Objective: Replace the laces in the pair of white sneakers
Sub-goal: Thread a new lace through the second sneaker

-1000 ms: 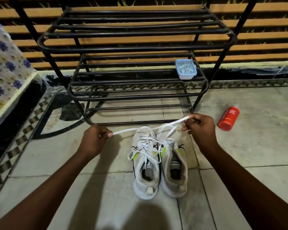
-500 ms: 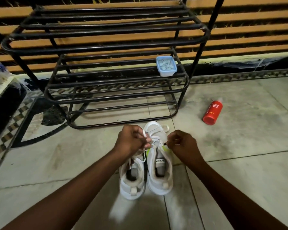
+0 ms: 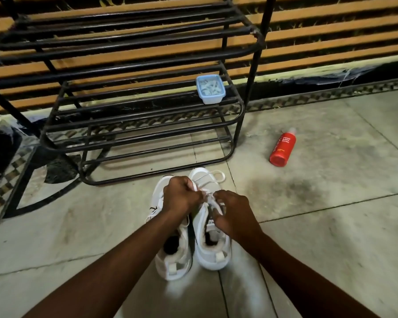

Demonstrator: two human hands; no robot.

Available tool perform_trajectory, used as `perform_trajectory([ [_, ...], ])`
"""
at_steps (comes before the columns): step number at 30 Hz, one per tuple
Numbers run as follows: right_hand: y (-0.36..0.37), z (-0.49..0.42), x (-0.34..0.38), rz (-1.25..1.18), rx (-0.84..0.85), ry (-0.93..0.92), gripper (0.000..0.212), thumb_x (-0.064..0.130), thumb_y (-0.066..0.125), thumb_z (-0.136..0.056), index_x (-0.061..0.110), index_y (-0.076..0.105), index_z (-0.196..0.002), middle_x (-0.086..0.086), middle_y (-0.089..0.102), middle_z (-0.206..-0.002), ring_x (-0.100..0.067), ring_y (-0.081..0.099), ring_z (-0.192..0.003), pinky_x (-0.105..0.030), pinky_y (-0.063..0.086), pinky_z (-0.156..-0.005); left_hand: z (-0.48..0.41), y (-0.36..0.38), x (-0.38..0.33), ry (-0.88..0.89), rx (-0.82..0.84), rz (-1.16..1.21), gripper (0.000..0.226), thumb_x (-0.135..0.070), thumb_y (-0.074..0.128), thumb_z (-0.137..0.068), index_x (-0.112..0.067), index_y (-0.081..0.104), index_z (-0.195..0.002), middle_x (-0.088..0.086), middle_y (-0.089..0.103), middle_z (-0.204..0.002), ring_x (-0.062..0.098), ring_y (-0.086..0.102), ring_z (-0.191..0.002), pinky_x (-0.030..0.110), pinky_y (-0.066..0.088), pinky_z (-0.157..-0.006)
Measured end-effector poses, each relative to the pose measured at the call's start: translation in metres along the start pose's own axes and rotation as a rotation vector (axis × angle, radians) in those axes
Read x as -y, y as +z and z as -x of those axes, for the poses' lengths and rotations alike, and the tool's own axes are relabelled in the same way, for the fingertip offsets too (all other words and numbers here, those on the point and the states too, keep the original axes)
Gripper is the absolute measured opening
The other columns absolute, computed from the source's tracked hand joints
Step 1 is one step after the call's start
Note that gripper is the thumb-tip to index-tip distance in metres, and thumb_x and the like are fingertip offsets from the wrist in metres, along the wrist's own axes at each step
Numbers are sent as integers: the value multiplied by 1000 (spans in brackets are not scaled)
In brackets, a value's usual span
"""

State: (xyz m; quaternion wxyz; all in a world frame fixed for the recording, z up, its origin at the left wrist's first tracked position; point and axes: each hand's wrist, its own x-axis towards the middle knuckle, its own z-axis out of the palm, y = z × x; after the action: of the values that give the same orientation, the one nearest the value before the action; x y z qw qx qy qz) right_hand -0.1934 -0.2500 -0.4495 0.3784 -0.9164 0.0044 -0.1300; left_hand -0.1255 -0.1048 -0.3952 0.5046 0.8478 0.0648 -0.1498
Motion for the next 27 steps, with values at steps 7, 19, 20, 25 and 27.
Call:
perform_trajectory([
  [7,3,10,3,-241,-170,300,15,13,70,-84,25,72,-93,13,72,-80,1,66,-77,-4,44,-70,5,11,7,118,-24,-54,30,0,81,-76,-18,64,-60,7,77,-81,23,74,-83,36,60,-82],
  [19,-4,10,-10,-379,-121,427,30,4,71,-83,18,74,-109,12,74,-98,11,64,-90,1,41,-78,-3,31,17,177,-48,-164,17,-15,75,-87,-4,77,-75,12,74,-73,24,72,-78,34,57,-82],
  [20,-4,10,-10,-379,-119,424,31,5,71,-83,18,74,-110,12,75,-99,9,65,-92,0,42,-79,-4,31,18,185,-49,-171,19,-16,74,-88,-2,76,-75,15,73,-73,27,71,-78,35,56,-82],
  [25,-3,9,-10,-402,-116,425,30,4,72,-81,18,75,-108,11,75,-101,-1,68,-97,-11,48,-86,-6,34,25,237,-78,-202,23,-16,71,-89,-2,72,-71,12,69,-66,24,69,-72,28,54,-73],
  [27,-3,9,-9,-392,-100,421,30,5,71,-81,19,75,-108,11,75,-102,-3,68,-99,-21,52,-91,-2,36,28,278,-123,-215,26,-17,72,-89,-6,69,-65,5,63,-57,18,64,-64,13,44,-59],
])
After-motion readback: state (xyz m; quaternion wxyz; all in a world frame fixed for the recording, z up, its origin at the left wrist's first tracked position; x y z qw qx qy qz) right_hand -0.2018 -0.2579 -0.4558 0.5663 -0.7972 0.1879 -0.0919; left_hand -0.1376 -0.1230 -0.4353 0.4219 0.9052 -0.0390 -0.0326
